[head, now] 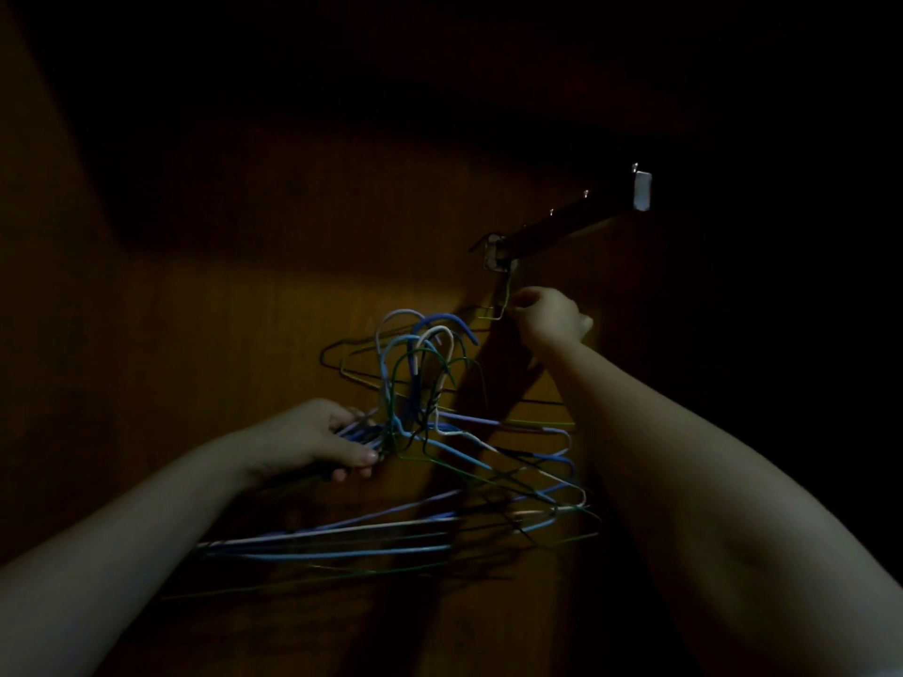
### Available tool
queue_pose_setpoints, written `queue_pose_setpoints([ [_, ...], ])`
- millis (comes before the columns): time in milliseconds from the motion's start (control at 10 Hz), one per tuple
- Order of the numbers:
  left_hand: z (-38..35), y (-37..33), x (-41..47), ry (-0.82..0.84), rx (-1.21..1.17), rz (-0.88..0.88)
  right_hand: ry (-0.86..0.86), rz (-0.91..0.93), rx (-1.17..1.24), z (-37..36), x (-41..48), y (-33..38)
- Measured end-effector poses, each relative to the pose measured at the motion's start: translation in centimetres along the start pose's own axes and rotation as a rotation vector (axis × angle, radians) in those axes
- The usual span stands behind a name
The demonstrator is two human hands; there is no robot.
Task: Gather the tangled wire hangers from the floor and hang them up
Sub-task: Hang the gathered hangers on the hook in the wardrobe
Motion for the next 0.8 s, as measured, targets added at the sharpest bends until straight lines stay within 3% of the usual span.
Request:
queue_pose_setpoints([
  [200, -1.9, -1.7, -3.1, -0.045, -0.223, -0.001, -0.060, -0.080, 0.144, 0.9, -3.9, -0.8],
  [400, -3.4, -1.3, -6.0, -0.116, -0.272, 0.025, -0.187, -0.187, 0.623, 5.0, -11.7, 0.3],
  [500, -4.8, -0.6, -7.4, -0.137, -0.329, 0.034, -0.200, -0.117, 0.693, 6.1, -17.3, 1.5],
  [700, -8.4, -0.3, -9.8, -0.169, -0.437, 0.055, -0.210, -0.125, 0.656, 5.0, -25.9, 1.0],
  [800, -10.0, -0.2, -10.3, -0.196, -0.495, 0.058, -0.136, -0.155, 0.539, 3.2, -28.6, 0.7],
])
Point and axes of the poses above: each hand's wrist, its own x-axis towards the middle knuckle, its own z-axis out of the back of the hand, y = z × x, the point moved 7 cm from there along x, towards the middle knuckle, and after that the axes turned 11 degrees about -x, right-handed, at the moved point
